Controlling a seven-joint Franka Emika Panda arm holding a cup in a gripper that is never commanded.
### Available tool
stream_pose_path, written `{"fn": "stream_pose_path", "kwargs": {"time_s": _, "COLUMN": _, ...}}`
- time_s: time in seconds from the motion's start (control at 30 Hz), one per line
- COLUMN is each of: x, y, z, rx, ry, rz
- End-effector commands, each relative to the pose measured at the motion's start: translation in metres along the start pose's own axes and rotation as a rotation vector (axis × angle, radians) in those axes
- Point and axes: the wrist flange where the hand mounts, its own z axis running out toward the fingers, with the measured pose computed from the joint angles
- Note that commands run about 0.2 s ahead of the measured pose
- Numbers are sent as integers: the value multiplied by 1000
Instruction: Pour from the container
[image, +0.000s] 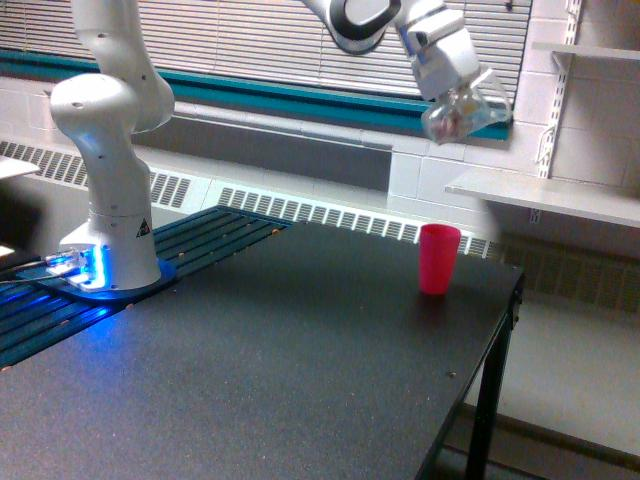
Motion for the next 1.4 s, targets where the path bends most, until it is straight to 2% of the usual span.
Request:
{"fn": "stream_pose_path", "kwargs": {"time_s": 0.03, "x": -20, "y": -3, "z": 15, "rx": 5, "ry": -35, "rz": -39}}
{"fn": "stream_pose_path", "kwargs": {"time_s": 0.57, "x": -58, "y": -7, "z": 42, "rx": -37, "ry": -101, "rz": -76}}
{"fn": "stream_pose_path", "kwargs": {"time_s": 0.97, "x": -89, "y": -2, "z": 65, "rx": -63, "ry": -174, "rz": -78}}
{"fn": "stream_pose_path", "kwargs": {"time_s": 1.4, "x": -115, "y": -18, "z": 81, "rx": -79, "ry": -230, "rz": -135}}
